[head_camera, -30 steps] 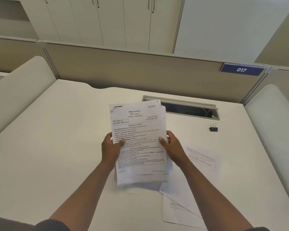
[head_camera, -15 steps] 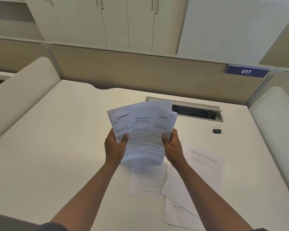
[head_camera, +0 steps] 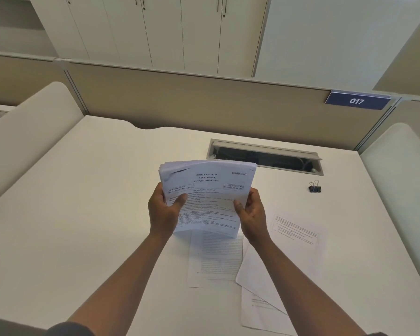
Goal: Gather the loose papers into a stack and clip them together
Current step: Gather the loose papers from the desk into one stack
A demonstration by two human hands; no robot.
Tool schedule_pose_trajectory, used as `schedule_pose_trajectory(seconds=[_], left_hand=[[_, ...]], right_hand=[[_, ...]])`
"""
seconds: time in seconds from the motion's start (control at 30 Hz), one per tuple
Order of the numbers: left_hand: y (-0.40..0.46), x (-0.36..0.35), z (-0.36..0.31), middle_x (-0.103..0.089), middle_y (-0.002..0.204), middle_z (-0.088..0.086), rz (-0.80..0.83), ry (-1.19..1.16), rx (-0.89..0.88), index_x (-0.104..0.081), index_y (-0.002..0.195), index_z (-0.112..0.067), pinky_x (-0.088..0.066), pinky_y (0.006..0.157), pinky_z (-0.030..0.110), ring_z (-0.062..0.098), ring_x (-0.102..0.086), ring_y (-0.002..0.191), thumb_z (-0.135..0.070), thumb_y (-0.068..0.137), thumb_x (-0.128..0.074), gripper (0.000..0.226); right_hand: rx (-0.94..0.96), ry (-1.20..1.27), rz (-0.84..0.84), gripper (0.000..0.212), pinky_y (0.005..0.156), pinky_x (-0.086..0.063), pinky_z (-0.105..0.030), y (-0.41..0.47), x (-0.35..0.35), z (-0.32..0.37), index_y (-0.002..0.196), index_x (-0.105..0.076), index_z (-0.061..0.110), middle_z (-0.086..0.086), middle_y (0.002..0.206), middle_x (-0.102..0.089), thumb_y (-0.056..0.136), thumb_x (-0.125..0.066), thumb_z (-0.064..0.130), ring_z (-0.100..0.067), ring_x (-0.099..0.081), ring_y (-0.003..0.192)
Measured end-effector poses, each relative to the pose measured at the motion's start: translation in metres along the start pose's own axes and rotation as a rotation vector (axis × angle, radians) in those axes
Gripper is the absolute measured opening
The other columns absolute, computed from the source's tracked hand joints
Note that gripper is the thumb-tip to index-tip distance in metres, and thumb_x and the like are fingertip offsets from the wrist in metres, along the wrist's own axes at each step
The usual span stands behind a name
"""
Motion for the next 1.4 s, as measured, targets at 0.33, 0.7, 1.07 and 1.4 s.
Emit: schedule_pose_trajectory(seconds=[0.33,0.7,1.07,1.4], left_hand=[[-0.002,-0.010,0.039,-0.067,0.093,-0.003,0.065,0.086,0.140,-0.062,0.104,-0.016,-0.057,0.079,0.042,0.025,-0.063,0.090,-0.006,0.091,-0.063,0.016],[0.005,-0.019,0.049,-0.068,0.094,0.002,0.178,0.214,0.218,-0.065,0.100,-0.014,-0.054,0.075,0.034,0.027,-0.065,0.085,-0.004,0.092,-0.060,0.013],[0.003,-0.026,0.093,-0.070,0.101,0.014,0.154,0.086,0.508,-0.066,0.100,-0.009,-0.056,0.084,0.045,0.033,-0.067,0.088,0.007,0.084,-0.060,0.023],[-0.005,-0.027,0.104,-0.070,0.104,0.012,0.179,0.139,0.528,-0.067,0.105,-0.011,-0.055,0.087,0.047,0.035,-0.067,0.093,0.004,0.085,-0.059,0.026]], right_hand=[[-0.084,-0.147,0.070,0.033,0.069,-0.053,-0.011,0.000,-0.009,-0.019,0.133,-0.042,0.024,0.007,0.116,-0.057,0.102,-0.045,0.013,-0.005,-0.058,0.103],[-0.189,-0.303,0.011,0.015,0.062,-0.044,-0.009,0.004,-0.002,-0.022,0.117,-0.046,0.014,0.012,0.098,-0.058,0.102,-0.045,0.017,0.001,-0.058,0.084],[-0.592,-0.693,-0.355,0.038,0.094,-0.045,-0.039,-0.032,0.125,-0.079,0.121,-0.051,0.011,-0.013,0.117,-0.061,0.087,-0.063,0.022,-0.033,-0.057,0.114],[-1.139,-0.900,-0.412,0.098,0.096,-0.043,-0.048,-0.093,0.182,-0.110,0.133,-0.033,0.006,-0.018,0.134,-0.039,0.063,-0.085,0.050,-0.037,-0.044,0.123]])
Point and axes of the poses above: each hand's wrist, its own y-axis towards the middle knuckle, its own x-axis out of the back of the hand, z = x × y, the point moved 7 cm from there along y, towards the middle knuckle
